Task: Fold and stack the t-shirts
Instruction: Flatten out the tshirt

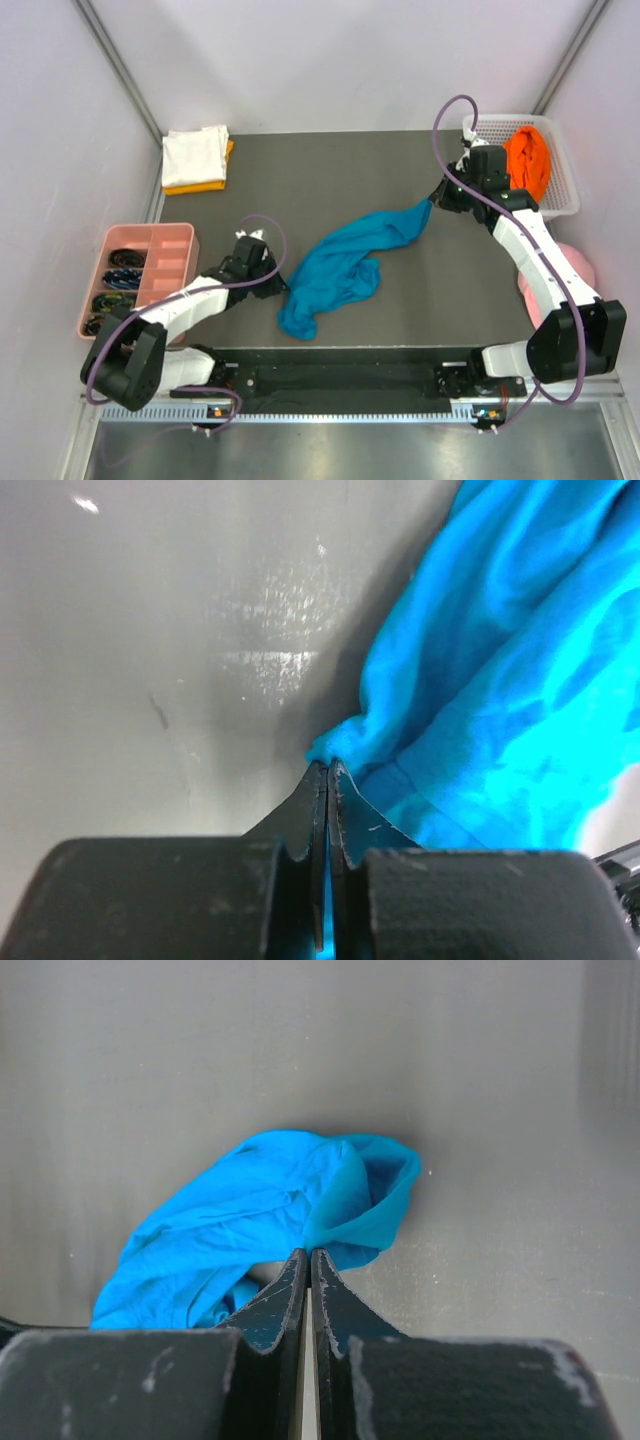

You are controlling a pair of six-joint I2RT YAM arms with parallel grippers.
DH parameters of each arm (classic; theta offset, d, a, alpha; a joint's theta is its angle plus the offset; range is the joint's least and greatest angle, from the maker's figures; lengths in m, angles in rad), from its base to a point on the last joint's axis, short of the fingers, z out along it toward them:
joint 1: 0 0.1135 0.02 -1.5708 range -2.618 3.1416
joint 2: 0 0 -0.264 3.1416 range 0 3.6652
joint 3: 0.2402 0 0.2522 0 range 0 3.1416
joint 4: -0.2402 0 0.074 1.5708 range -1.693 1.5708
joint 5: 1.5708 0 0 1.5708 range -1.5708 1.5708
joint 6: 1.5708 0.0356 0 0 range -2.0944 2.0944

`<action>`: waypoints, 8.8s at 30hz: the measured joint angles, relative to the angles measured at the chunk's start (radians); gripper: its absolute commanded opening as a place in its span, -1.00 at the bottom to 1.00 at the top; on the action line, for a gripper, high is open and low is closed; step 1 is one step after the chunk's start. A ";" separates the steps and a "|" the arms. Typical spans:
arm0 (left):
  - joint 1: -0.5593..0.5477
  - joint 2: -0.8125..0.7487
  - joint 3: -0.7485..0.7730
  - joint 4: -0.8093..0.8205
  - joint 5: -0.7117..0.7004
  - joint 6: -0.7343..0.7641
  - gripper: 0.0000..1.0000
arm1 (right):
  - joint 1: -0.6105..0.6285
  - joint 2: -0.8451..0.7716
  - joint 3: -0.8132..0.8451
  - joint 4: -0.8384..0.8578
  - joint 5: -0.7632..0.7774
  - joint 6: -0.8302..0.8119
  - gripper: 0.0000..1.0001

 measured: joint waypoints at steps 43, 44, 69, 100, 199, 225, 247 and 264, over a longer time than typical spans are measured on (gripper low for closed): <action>0.175 0.047 1.067 -0.399 -0.573 0.475 -1.00 | 0.000 -0.220 0.326 -0.062 -0.084 -0.060 -1.00; 0.179 0.045 1.067 -0.402 -0.575 0.479 -1.00 | 0.000 -0.224 0.326 -0.069 -0.063 -0.064 -1.00; 0.183 -0.084 0.874 -0.540 -0.398 0.467 -1.00 | 0.000 -0.370 0.128 -0.155 0.204 -0.041 -1.00; 0.183 0.455 0.716 -0.295 -0.331 0.287 0.53 | 0.000 -0.154 -0.181 0.046 0.160 0.040 -1.00; 0.281 0.466 0.533 -0.161 -0.277 0.229 -0.97 | 0.000 -0.138 -0.181 0.052 0.121 0.031 -1.00; 0.281 0.197 0.690 -0.315 -0.396 0.294 -0.98 | 0.000 -0.138 -0.188 0.055 0.110 0.031 -1.00; 0.282 -0.050 0.314 -0.405 -0.304 0.119 -0.03 | 0.000 -0.133 -0.201 0.062 0.085 0.032 -1.00; 0.282 0.077 0.382 -0.314 -0.295 0.110 -0.03 | 0.000 -0.130 -0.201 0.063 0.078 0.032 -1.00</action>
